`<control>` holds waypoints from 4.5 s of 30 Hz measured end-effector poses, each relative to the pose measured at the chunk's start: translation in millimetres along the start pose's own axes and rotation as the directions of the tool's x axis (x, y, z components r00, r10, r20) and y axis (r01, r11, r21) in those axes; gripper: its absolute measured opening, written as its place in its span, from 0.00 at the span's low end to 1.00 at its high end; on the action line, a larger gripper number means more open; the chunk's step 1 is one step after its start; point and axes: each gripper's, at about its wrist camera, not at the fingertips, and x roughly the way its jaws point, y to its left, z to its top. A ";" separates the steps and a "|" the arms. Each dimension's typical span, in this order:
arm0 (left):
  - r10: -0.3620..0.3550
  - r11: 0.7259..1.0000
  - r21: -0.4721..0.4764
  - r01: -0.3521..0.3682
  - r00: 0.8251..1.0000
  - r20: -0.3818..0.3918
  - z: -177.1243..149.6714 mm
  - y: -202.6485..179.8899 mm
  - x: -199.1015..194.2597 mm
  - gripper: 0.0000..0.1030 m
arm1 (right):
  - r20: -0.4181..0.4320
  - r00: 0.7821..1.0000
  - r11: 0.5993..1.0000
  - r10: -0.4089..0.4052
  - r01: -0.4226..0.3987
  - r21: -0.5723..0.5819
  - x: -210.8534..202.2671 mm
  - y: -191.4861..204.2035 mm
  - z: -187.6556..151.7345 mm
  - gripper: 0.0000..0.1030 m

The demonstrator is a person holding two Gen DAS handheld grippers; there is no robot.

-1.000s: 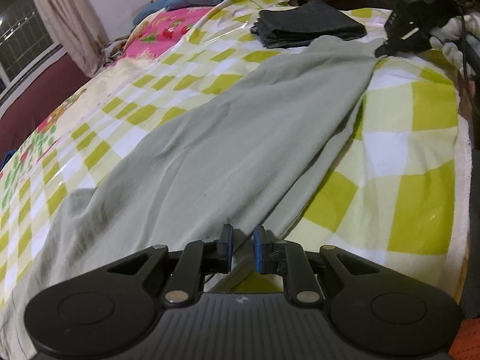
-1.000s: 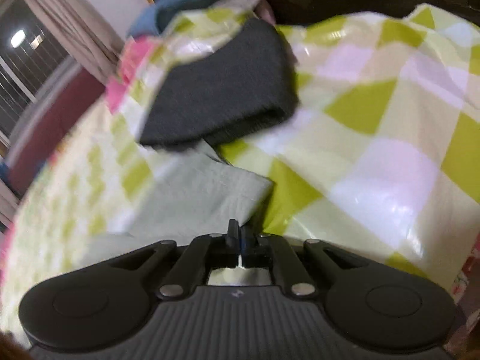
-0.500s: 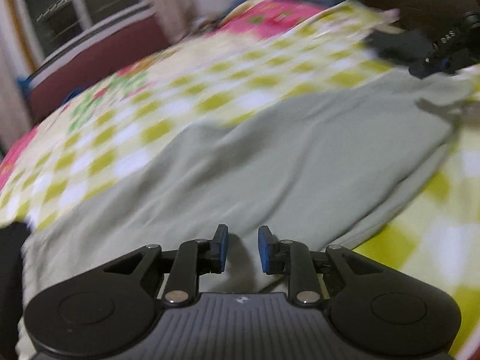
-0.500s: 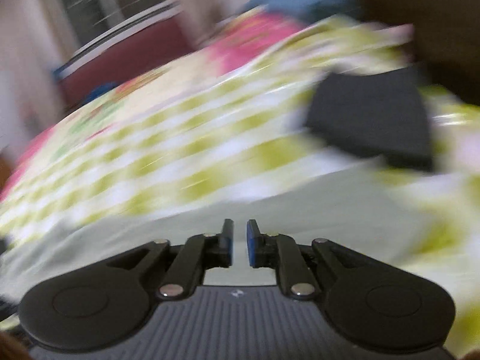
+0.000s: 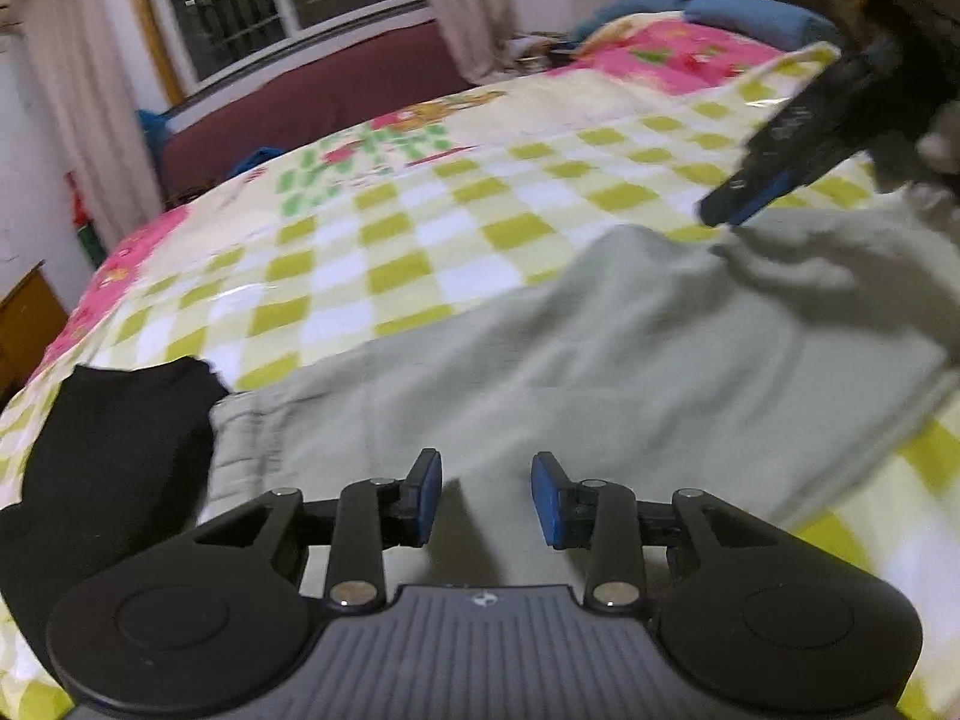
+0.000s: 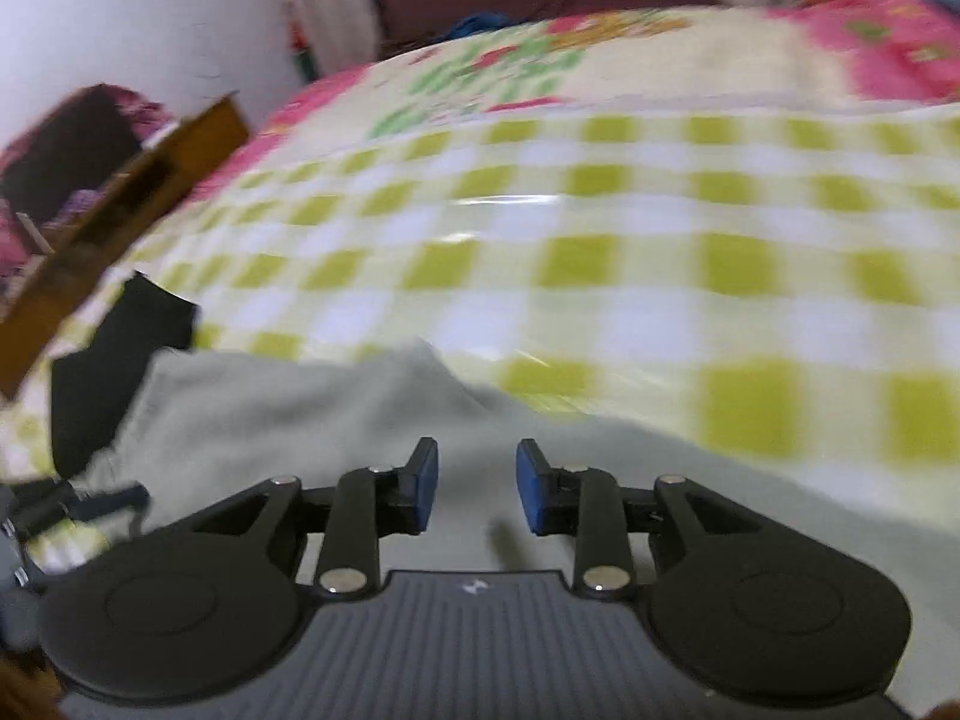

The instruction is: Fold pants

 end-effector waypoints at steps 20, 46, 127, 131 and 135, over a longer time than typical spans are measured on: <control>0.159 0.987 0.013 -0.158 0.985 -0.071 -32.6 15.8 -0.6 0.59 | 0.079 0.988 0.977 -0.135 0.120 0.179 -14.3 -25.3 0.3 0.13; -0.141 0.928 0.350 0.124 0.990 0.024 57.5 -181.0 -21.5 0.58 | 0.204 0.824 0.543 -0.528 0.143 0.827 -261.8 -238.3 -232.4 0.21; -0.107 0.977 -0.178 0.114 0.993 0.052 -18.7 -13.4 -22.6 0.59 | 0.134 0.988 0.994 -0.075 0.063 0.092 -17.6 117.5 -48.9 0.04; -0.077 0.970 -0.223 0.095 0.993 0.089 -28.8 12.5 -34.6 0.59 | 0.251 0.964 0.986 -0.089 0.050 0.156 -35.7 132.3 -30.7 0.04; -0.054 0.965 -0.252 0.071 0.996 0.074 -40.6 27.3 -40.9 0.59 | 0.289 0.957 0.997 -0.001 -0.021 0.073 -19.7 177.2 -23.8 0.04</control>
